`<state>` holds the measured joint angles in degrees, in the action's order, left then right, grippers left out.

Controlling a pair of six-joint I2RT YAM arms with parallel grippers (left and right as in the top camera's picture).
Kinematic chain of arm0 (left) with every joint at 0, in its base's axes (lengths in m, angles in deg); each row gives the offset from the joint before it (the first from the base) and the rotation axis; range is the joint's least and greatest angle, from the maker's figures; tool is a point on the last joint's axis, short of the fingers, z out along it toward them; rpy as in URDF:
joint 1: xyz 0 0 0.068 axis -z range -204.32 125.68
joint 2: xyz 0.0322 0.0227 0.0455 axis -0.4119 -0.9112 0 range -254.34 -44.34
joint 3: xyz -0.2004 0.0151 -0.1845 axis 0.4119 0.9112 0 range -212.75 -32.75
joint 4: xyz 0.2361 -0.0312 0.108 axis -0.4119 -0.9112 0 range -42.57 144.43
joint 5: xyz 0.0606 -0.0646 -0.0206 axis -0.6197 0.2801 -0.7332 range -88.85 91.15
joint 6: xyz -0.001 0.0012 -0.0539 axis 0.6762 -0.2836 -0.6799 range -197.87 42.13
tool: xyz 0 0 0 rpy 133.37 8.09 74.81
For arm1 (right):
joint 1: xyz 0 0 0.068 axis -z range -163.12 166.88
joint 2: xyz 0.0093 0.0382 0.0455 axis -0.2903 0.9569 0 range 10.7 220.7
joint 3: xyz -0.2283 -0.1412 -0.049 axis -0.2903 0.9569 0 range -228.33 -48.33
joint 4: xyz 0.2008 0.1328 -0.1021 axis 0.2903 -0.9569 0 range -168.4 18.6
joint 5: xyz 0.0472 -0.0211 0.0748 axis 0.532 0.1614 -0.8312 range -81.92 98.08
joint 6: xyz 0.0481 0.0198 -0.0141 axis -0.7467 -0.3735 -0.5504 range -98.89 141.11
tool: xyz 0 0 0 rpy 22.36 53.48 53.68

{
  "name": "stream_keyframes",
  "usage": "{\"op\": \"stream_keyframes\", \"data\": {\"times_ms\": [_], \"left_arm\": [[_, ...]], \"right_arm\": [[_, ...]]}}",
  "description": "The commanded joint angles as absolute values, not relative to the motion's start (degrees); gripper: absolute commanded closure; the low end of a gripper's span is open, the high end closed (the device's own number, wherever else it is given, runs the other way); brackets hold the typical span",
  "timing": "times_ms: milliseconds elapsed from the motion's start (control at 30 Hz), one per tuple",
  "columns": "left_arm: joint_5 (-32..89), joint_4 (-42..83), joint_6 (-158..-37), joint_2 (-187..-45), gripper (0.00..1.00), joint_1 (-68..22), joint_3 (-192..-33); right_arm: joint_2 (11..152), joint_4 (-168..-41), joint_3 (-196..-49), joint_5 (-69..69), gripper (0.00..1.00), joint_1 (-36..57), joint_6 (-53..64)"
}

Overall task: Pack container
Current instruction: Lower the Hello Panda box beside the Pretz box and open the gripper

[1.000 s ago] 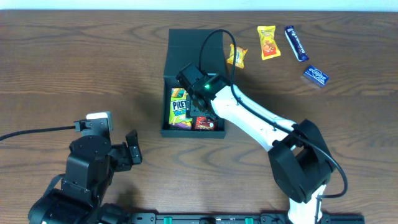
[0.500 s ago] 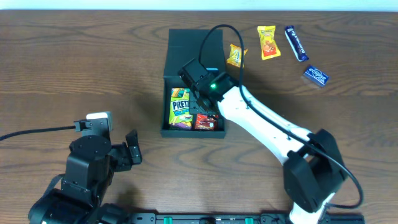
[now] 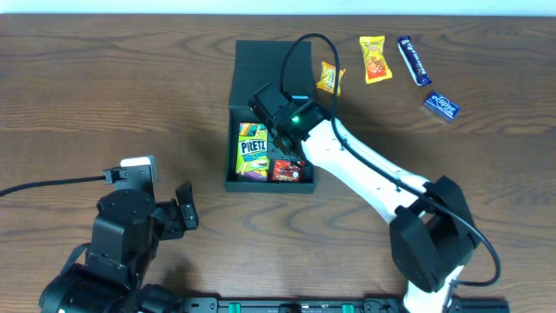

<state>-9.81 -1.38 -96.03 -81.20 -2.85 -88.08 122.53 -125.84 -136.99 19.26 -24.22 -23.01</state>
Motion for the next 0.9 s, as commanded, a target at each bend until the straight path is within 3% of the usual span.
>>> {"op": "stream_keyframes", "data": {"times_ms": [0, 867], "left_arm": [[-10.88, -1.53, -95.68, -81.02, 0.05, -3.02, -89.26], [-10.88, -1.53, -95.68, -81.02, 0.05, -3.02, -89.26]], "right_arm": [[124.65, -126.43, -137.78, 22.45, 0.99, -24.66, -26.03], [129.66, -124.13, -137.76, 28.77, 0.99, -22.93, -27.12]]}}
